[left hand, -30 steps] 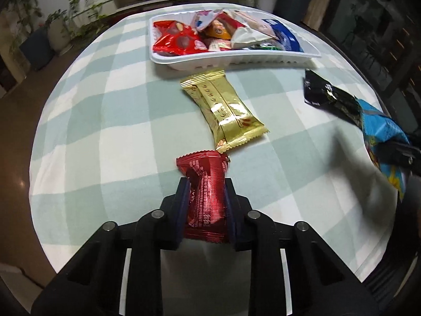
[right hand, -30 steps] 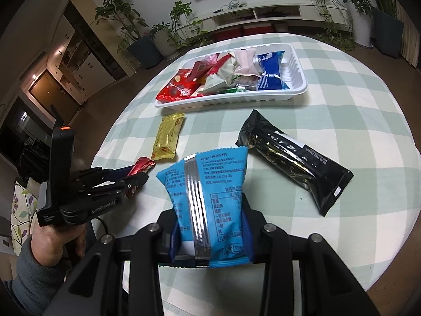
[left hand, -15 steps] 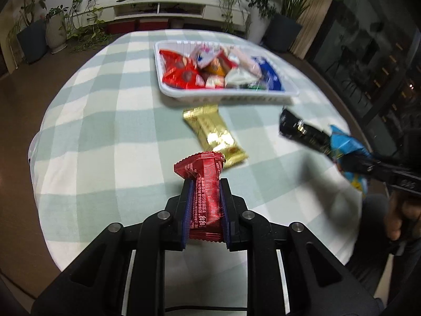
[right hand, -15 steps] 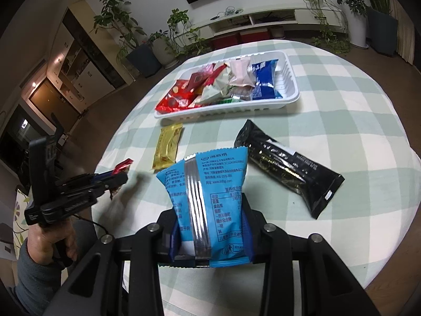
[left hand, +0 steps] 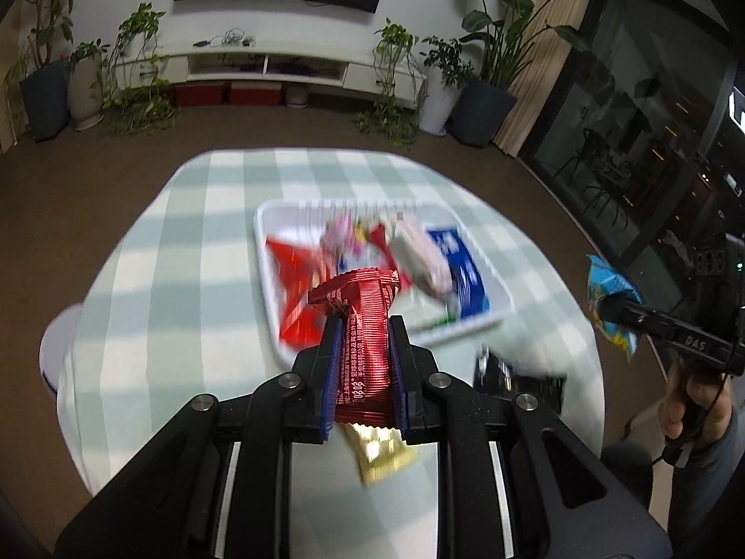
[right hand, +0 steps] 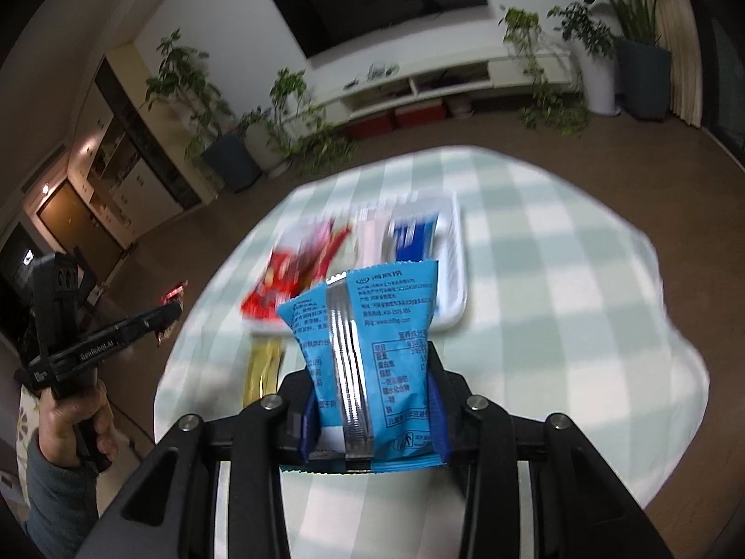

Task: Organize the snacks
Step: 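Lower the red candy and blue packet into the white tray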

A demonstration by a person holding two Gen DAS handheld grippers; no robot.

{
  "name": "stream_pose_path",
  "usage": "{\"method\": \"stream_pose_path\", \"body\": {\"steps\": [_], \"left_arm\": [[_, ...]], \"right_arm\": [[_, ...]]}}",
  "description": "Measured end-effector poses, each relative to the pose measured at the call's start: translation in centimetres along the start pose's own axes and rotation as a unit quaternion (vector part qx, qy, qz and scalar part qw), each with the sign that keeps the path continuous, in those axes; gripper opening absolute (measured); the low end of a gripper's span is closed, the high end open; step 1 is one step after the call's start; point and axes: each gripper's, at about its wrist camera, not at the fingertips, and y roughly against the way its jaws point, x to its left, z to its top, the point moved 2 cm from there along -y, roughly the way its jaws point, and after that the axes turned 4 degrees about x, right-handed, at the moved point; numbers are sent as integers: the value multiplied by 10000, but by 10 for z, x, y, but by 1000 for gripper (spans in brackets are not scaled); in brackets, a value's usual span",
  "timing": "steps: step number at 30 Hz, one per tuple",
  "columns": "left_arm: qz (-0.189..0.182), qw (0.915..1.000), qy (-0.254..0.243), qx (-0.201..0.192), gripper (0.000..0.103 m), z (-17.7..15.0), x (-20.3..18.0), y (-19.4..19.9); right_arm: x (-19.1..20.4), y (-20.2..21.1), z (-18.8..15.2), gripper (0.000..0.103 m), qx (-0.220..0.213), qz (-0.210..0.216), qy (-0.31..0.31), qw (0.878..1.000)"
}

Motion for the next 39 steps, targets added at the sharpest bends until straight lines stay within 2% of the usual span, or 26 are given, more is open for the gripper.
{"method": "stream_pose_path", "body": {"steps": [6, 12, 17, 21, 24, 29, 39], "left_arm": [[96, 10000, -15, 4, 17, 56, 9, -45], [197, 9996, 1, 201, 18, 72, 23, -100], [249, 9991, 165, 305, 18, 72, 37, -138], [325, 9986, -10, 412, 19, 67, 34, -159], [335, 9983, -10, 469, 19, 66, 34, -171], [334, 9980, -18, 530, 19, 63, 35, -183], [368, 9981, -86, 477, 19, 58, 33, -194]], "right_arm": [[2, -18, 63, 39, -269, -7, -6, 9996], [12, -79, 99, 39, -24, -104, 197, 9997], [23, -137, 103, 39, 381, -288, 371, 9982], [34, -172, 98, 39, 607, -356, 504, 9962], [37, -190, 96, 39, 710, -563, 631, 9939], [34, -210, 91, 40, 833, -771, 746, 9907], [27, -218, 83, 41, 826, -823, 814, 9898]]}}
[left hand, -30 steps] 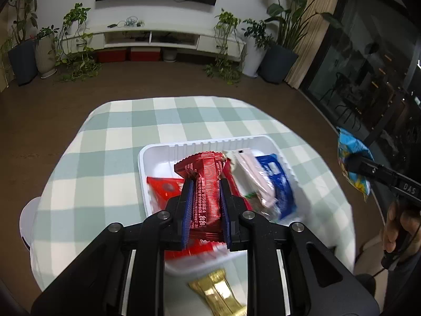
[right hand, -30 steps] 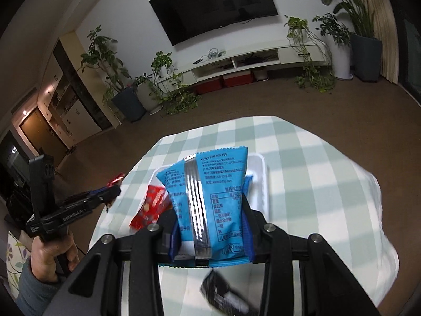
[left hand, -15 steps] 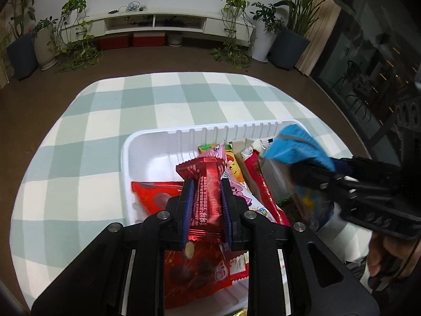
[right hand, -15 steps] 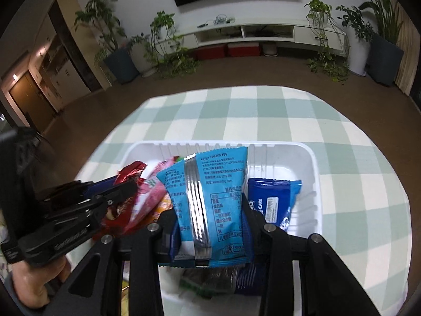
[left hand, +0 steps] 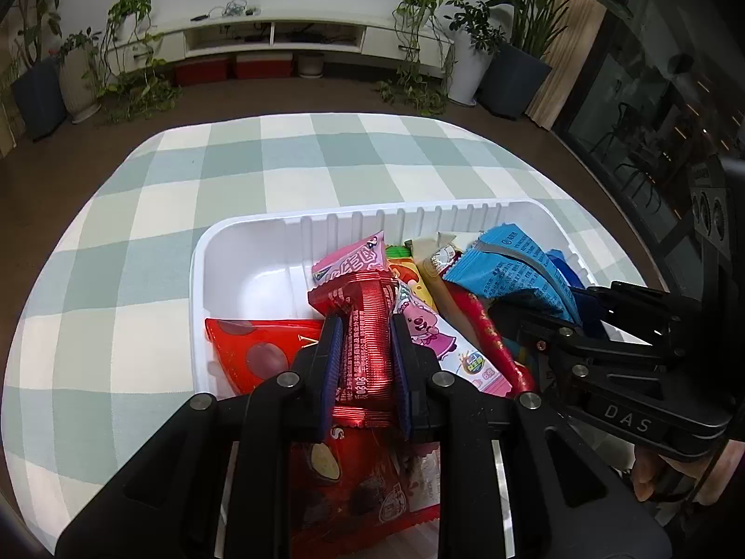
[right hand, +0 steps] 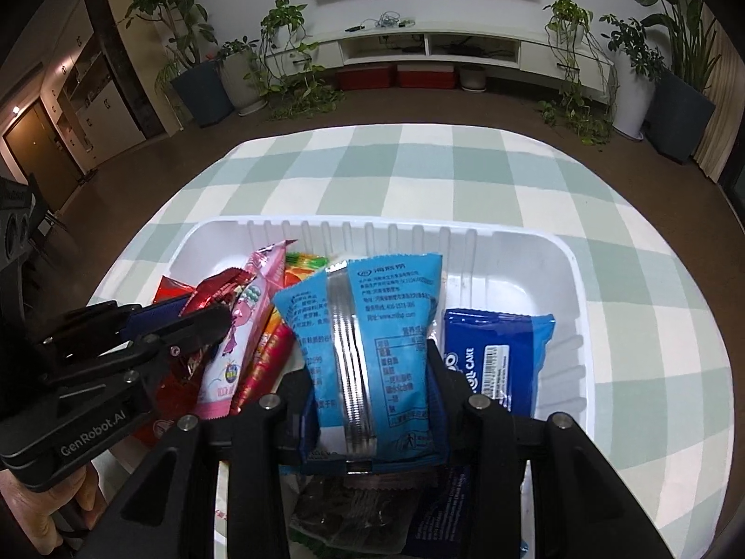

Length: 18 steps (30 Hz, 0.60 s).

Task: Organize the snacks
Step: 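Lower the red candy and blue packet into the white tray, then open both tools and pull them back from the tray toward the remaining packets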

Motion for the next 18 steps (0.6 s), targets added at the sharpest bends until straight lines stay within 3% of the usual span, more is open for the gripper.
{"method": "stream_pose_path", "body": {"steps": [4, 7, 8, 9, 11, 18], "left_arm": [[7, 10000, -8, -32, 19, 0, -1, 1], [34, 10000, 12, -28, 27, 0, 0, 6], [37, 10000, 38, -50, 40, 1, 1, 9], [42, 9999, 65, -105, 59, 1, 1, 13], [72, 9997, 72, -204, 69, 1, 1, 21], [40, 9993, -64, -376, 76, -3, -13, 52]], "right_arm": [[-1, -2, -2, 42, -36, -4, 0, 10000], [1, -1, -1, 45, -34, -52, 81, 9999], [1, 0, -1, 47, -40, -61, 81, 9999], [1, 2, -1, 48, -59, -75, 64, 9999], [0, 6, 0, 50, -122, -96, 48, 9999], [5, 29, -5, 58, -272, -142, 199, 9993]]}}
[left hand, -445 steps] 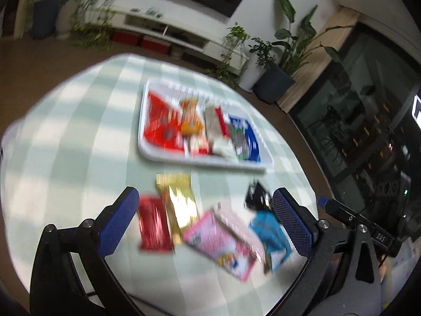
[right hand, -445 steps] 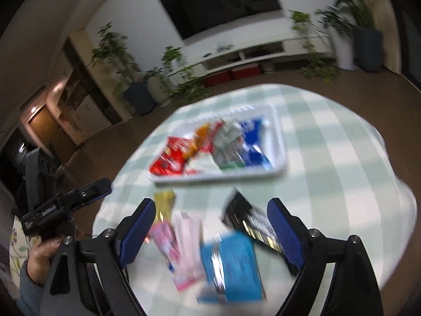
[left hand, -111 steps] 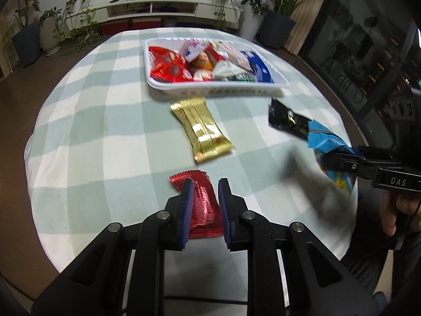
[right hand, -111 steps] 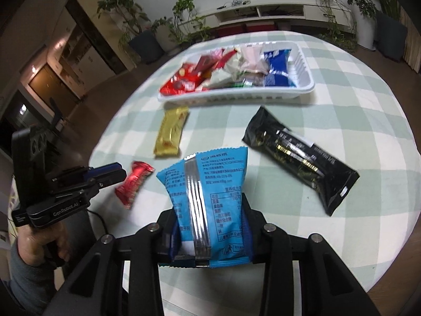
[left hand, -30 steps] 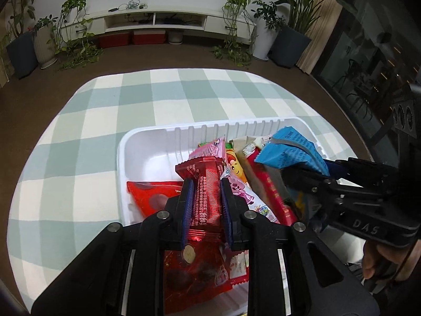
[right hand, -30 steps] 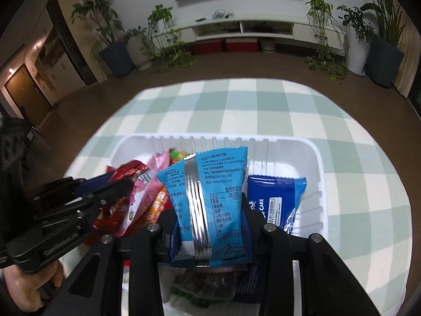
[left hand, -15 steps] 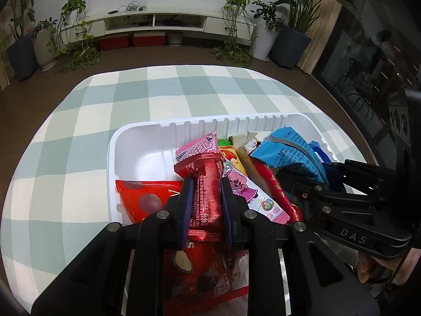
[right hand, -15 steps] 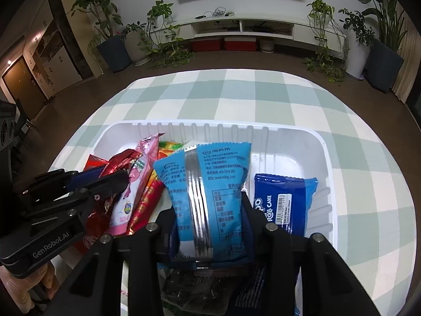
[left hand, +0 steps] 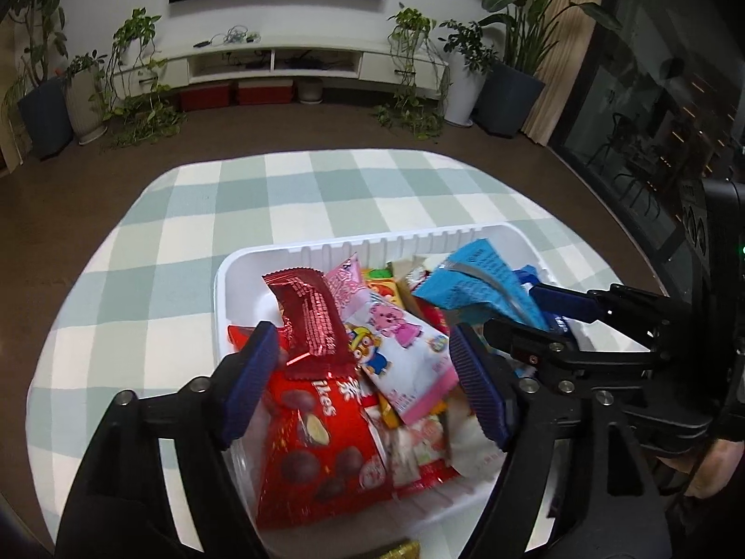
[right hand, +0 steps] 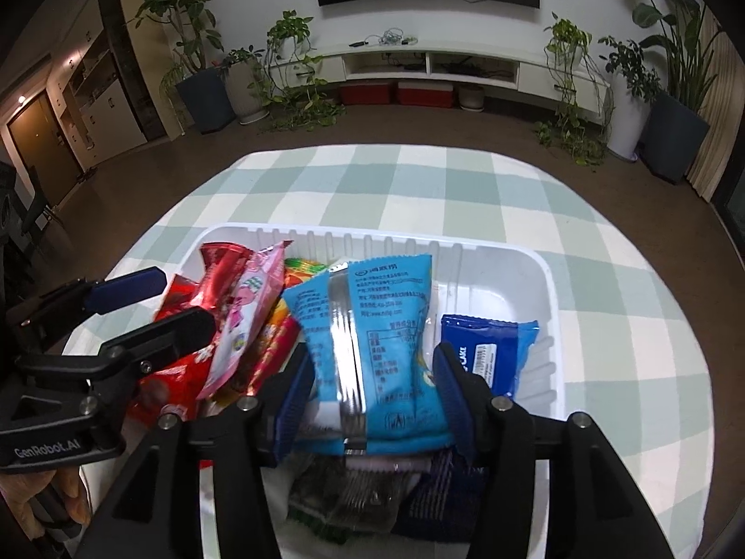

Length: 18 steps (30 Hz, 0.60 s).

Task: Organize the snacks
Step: 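Open both tools and pull them back from the tray toward the remaining packets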

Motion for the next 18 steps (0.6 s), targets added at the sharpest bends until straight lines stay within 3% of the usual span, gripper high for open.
{"method": "stream_pose_path", "body": {"steps": [1, 3, 5, 11, 15, 18], "left_arm": [[-23, 10000, 17, -20, 78, -1, -1, 5], [-64, 9999, 46, -71, 97, -7, -3, 19], [-71, 9999, 69, -107, 103, -15, -4, 32], [64, 9996, 71, -284, 103, -63, -10, 83], [323, 9991, 17, -267, 103, -106, -20, 107], [252, 9994, 148, -210, 103, -145, -28, 122]], "right_arm": [[0, 5, -1, 60, -30, 20, 3, 10000], [-2, 20, -4, 67, -134, 61, -27, 9999], [-5, 36, -10, 76, -232, 199, -143, 9994], [-17, 100, -53, 101, -754, 1071, -607, 9895], [-16, 132, -99, 102, -891, 1462, -906, 9811], [-14, 150, -138, 102, -1040, 1576, -1149, 9753]]}}
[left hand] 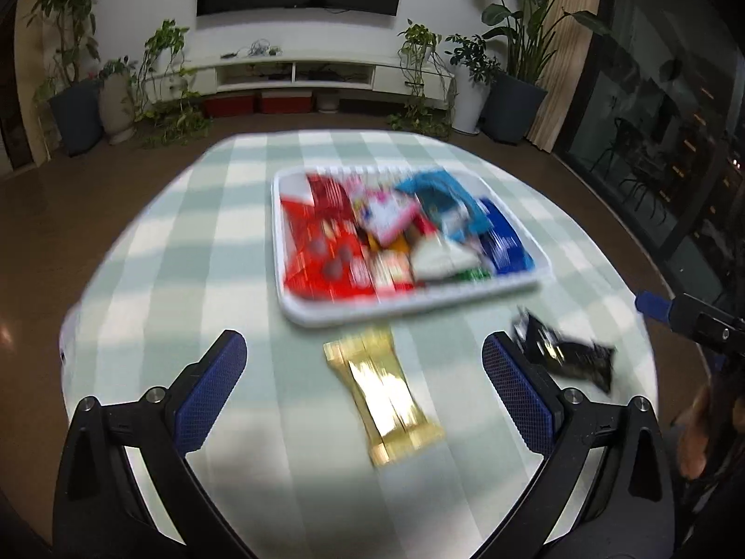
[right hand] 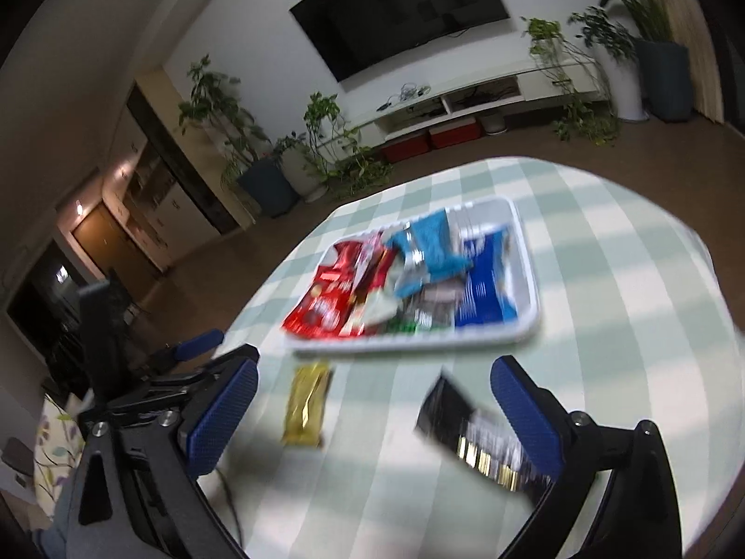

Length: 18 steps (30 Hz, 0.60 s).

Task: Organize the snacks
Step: 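Open both tools and pull them back from the tray toward the remaining packets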

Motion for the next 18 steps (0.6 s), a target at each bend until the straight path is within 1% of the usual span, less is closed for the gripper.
{"method": "stream_pose_path", "body": {"steps": [2, 3, 5, 7, 9, 11, 14, 18], "left_arm": [[-40, 9999, 104, 78, 103, -24, -4, 6], [-90, 9997, 192, 157, 103, -40, -6, 10], [-148, 9987, 332, 352, 103, -62, -9, 11], [-122, 9973, 437, 572, 103, -85, -13, 11], [-39, 9970, 412, 647, 103, -102, -18, 15], [47, 9967, 381, 715, 103, -113, -24, 18], [123, 9972, 286, 675, 103, -121, -33, 26], [208, 9978, 212, 585, 103, -119, -37, 36]], "right_arm": [[-1, 12, -26, 102, -36, 24, -203, 9998], [0, 16, -38, 102, -15, 3, -237, 9997], [2, 23, -60, 102, 5, -108, -212, 9997], [4, 27, -80, 102, 73, -220, -212, 9995], [8, 31, -95, 102, 123, -265, -186, 9994], [12, 34, -106, 102, 135, -280, -157, 9994], [16, 35, -120, 102, 212, -302, -109, 9993], [17, 35, -128, 102, 281, -371, -101, 9989]]}}
